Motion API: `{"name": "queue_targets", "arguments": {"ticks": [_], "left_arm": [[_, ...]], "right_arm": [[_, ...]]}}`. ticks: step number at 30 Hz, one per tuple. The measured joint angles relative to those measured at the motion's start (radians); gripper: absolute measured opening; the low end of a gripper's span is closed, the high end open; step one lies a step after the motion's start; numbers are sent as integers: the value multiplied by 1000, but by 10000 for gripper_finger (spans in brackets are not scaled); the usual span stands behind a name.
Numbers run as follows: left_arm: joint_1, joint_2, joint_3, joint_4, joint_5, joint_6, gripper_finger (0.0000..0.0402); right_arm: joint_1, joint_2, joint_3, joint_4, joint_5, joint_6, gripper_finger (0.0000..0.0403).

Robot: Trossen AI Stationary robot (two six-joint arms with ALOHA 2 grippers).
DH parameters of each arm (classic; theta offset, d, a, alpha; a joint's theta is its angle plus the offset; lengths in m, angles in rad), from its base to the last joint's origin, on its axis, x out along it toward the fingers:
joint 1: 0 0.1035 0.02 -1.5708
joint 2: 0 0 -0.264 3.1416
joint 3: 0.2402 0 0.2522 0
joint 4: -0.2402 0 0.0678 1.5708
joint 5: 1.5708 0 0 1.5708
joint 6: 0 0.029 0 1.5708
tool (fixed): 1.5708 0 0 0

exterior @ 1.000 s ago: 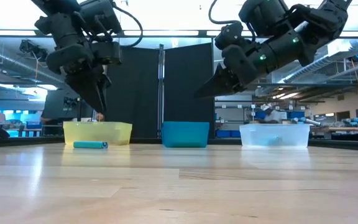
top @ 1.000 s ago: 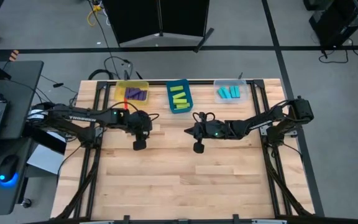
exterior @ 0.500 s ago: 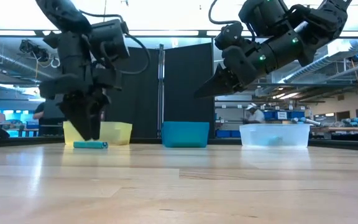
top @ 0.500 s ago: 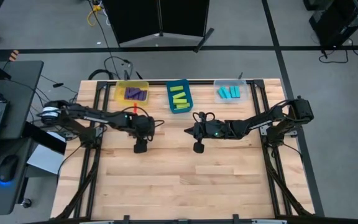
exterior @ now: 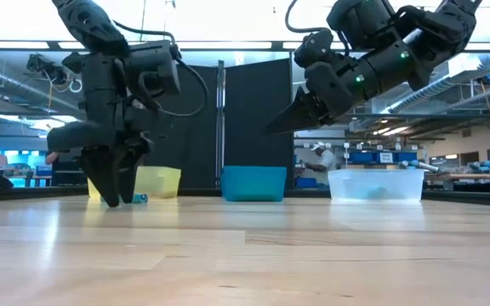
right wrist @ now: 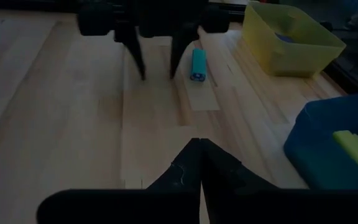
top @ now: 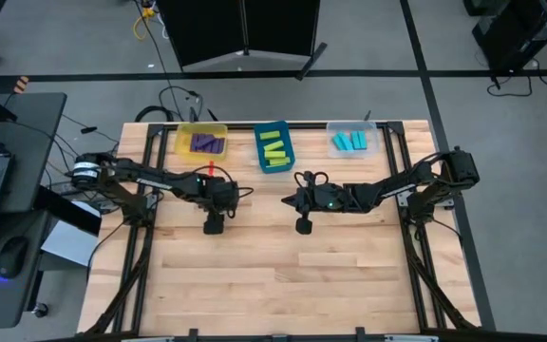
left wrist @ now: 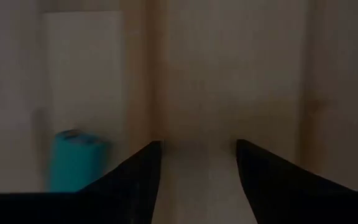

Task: Sort blocks
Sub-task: Put the blue block into the transparent bin

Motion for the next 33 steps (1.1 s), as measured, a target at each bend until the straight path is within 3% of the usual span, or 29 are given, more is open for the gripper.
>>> {"name": "queue_targets", "arguments": {"ticks": [7, 15, 21, 33], "left_arm": [[12, -28, 42, -147, -141, 33, 214], [130, -26, 47, -125, -130, 160, 214], [226, -26, 47, -123, -38, 195, 214], [255, 65, 54, -133, 8, 227, 213]], "right_arm": [[3, 0, 0, 1, -3, -1, 23], [3, 0, 0, 4, -30, 13, 14], [3, 0, 0, 4, -44, 15, 20], [3, -1, 0, 4, -44, 2, 14]]}}
